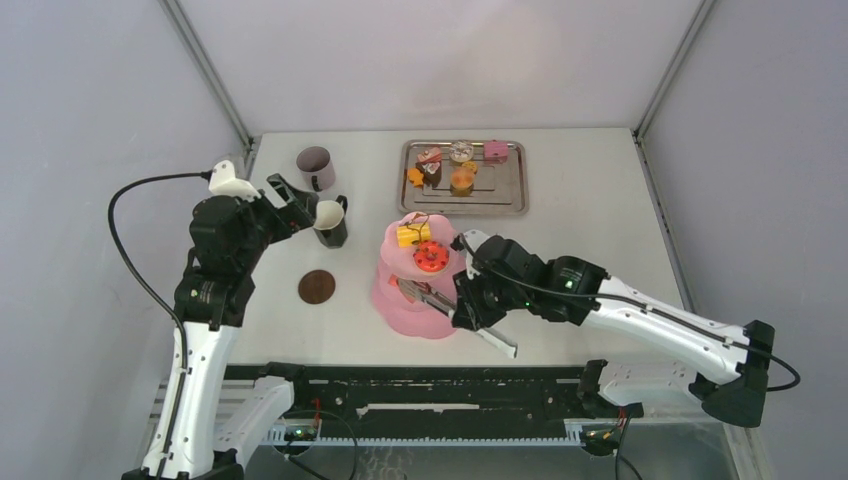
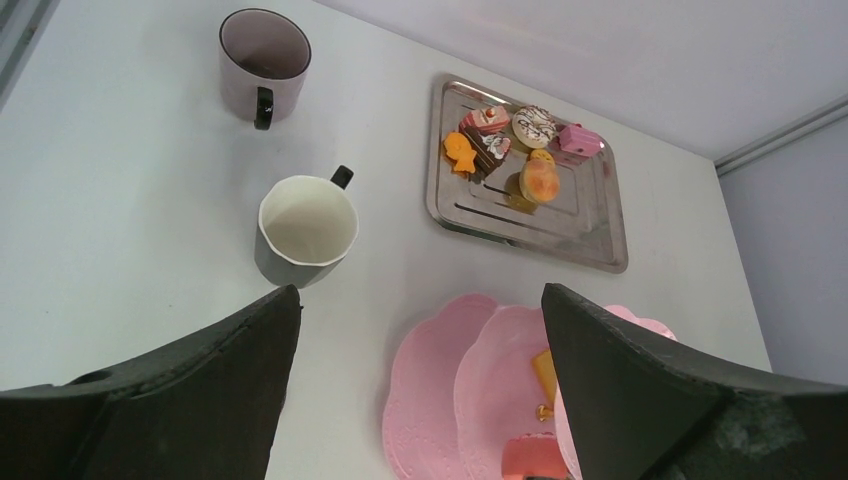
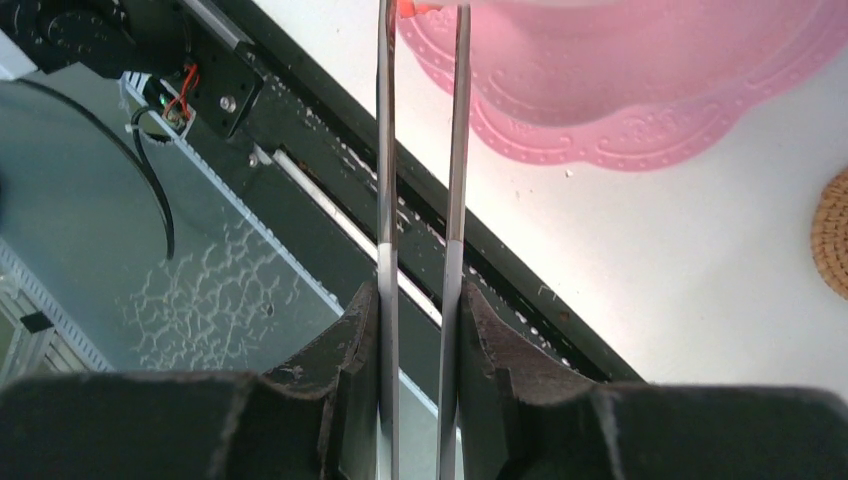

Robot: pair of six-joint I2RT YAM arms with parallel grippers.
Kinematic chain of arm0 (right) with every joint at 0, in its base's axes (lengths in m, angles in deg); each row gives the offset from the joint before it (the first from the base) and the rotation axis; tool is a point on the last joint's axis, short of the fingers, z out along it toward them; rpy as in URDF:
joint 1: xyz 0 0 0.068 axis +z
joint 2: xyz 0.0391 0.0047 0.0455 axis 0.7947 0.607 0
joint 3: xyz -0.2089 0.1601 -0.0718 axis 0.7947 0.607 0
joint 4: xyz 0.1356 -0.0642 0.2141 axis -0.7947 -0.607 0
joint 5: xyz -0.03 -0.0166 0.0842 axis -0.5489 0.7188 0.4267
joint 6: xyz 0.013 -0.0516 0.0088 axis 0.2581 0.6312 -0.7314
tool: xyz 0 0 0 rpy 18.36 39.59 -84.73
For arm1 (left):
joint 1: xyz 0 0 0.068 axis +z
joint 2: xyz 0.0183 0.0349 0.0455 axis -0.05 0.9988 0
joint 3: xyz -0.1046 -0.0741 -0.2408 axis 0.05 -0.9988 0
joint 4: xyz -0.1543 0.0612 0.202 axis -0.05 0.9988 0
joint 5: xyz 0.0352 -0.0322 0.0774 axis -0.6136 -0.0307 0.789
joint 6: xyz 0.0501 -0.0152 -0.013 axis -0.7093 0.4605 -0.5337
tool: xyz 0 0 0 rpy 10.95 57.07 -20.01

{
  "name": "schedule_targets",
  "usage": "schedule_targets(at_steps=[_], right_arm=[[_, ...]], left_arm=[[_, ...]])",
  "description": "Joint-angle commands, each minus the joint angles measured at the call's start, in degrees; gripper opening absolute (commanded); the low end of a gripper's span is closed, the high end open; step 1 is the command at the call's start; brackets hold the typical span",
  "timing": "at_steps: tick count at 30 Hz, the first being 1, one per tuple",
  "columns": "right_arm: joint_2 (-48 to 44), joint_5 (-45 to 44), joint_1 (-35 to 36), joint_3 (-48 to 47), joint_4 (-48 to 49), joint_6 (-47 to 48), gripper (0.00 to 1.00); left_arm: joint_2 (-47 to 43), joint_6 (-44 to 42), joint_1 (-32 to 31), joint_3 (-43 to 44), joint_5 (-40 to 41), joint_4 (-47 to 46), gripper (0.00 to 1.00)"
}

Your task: Serve the afternoon tea

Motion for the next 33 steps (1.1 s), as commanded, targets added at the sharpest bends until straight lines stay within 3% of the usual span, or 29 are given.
schedule_targets(at_steps=[1,10,21,33], right_arm=[[1.41,-4.59,1.83,0.27,9.52,-3.03,0.26],[2.87,-12.52,3.44,2.59,13.45,-4.97,0.41],[4.25,-13.12,4.86,3.38,15.57,-5.67,0.54],[-0.73,-14.38,7.02,4.12,11.96,-6.28,0.56]], left_arm=[[-0.39,-1.68,0.75,-0.34,0.61,-0.68,0.94],[0.13,-1.68,0.87,0.24,0.2,-0.47,0.94],[0.64,-1.28,0.85,-0.1,-0.52,-1.16,0.94],[0.93,-1.03,0.88,-0.37,-1.02,-1.79,0.94]])
